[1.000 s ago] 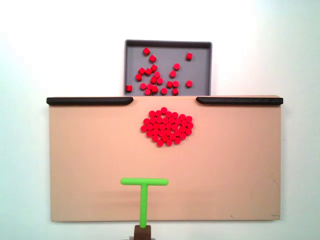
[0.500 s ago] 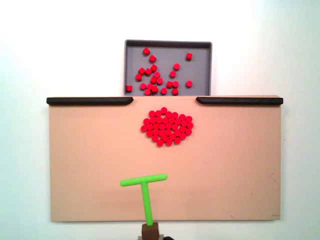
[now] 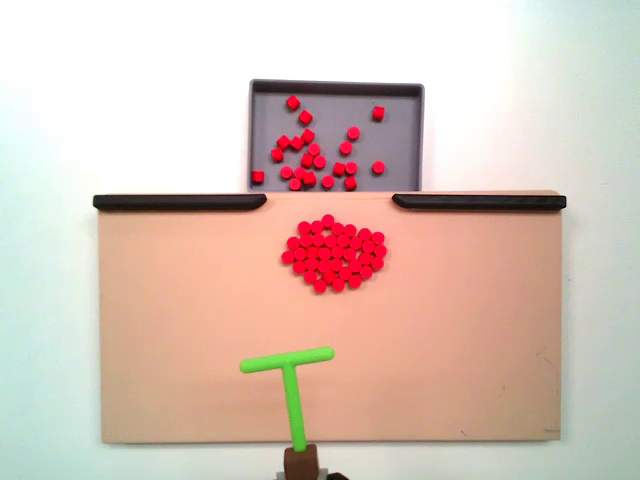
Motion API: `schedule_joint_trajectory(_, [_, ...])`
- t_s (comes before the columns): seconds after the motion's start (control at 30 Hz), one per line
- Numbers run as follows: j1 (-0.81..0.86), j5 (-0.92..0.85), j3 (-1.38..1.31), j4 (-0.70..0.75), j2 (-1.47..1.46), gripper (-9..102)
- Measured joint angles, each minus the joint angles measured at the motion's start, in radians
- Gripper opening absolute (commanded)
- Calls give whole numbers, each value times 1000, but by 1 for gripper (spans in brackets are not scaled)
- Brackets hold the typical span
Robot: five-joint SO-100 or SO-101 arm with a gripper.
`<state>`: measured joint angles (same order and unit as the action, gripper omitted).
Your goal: Gather the right side granules
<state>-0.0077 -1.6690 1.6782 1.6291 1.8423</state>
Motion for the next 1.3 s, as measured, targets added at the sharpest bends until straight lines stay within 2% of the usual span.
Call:
schedule_joint_trajectory(0.4, [-15, 3, 0, 0, -11, 0])
schedule_joint_trajectory(0.73, [14, -132, 0, 0, -40, 0])
schedule_joint_trajectory(1.03, [84, -459, 0, 0, -49, 0])
schedule_joint_trajectory(1.3, [242, -937, 0, -5, -55, 0])
